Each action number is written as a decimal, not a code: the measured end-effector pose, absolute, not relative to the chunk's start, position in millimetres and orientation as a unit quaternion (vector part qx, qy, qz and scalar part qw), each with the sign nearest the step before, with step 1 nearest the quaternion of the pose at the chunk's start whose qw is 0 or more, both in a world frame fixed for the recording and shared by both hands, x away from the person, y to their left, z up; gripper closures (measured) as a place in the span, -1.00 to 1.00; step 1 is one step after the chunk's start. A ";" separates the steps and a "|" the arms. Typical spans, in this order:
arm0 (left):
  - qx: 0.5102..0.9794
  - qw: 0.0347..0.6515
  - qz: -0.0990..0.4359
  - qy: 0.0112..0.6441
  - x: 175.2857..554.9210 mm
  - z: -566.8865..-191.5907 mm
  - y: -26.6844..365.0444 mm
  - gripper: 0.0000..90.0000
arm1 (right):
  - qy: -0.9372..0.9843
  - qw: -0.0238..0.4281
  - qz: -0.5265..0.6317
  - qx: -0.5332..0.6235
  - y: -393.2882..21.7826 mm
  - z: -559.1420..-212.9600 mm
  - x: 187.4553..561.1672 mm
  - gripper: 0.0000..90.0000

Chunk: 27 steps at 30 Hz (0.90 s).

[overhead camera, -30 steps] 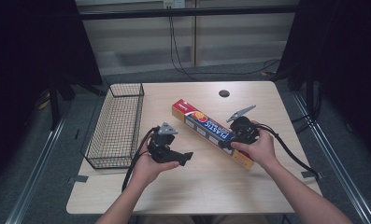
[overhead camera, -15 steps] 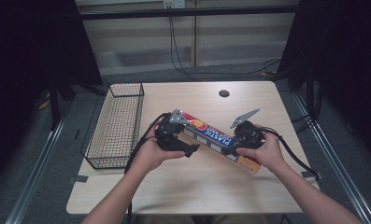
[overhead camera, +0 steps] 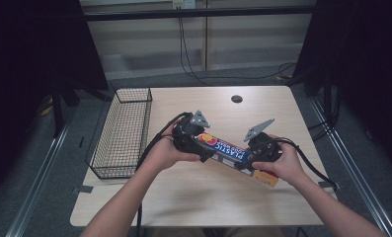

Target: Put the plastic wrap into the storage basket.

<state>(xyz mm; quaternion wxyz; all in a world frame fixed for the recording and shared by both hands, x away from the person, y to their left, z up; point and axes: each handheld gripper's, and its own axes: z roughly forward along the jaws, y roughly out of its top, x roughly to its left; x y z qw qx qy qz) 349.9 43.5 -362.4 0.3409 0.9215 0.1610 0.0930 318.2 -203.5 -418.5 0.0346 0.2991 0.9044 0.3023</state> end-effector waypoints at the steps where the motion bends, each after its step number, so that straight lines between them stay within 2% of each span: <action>1: 0.924 0.337 0.090 0.158 350.7 -362.5 41.6 -0.84 | 0.905 0.032 0.302 0.299 -203.1 -418.4 317.2 -0.06; 14: 0.957 0.269 0.068 0.081 356.4 -374.2 16.2 -0.85 | 0.913 0.029 0.300 0.274 -200.9 -416.1 314.6 -0.06; 27: 0.968 0.239 0.058 0.056 361.9 -383.0 5.6 -0.83 | 0.924 0.021 0.290 0.250 -197.2 -415.5 312.3 -0.06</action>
